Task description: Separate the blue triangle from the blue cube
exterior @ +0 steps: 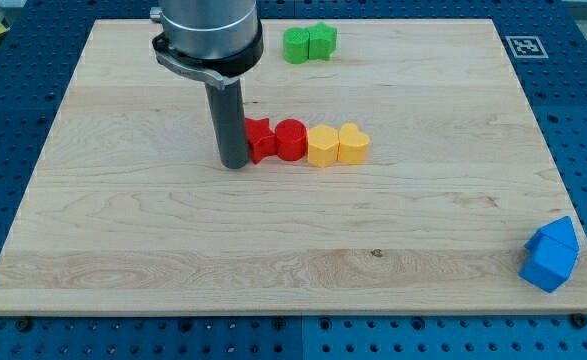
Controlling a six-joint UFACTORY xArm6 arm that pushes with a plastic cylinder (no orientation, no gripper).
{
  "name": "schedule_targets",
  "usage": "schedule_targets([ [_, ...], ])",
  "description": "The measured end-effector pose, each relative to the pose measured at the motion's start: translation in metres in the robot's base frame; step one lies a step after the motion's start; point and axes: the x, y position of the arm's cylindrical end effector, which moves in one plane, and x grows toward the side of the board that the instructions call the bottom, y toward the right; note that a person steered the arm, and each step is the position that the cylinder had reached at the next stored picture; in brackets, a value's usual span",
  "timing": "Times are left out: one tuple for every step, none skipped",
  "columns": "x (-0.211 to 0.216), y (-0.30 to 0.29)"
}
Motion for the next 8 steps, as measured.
schedule_targets([
  [0.019,0.0],
  [0.075,0.018],
  [0.083,0.108],
  [0.048,0.204],
  [0.036,0.331],
  [0.052,0.415],
  [0.067,0.417],
  [0.132,0.416],
])
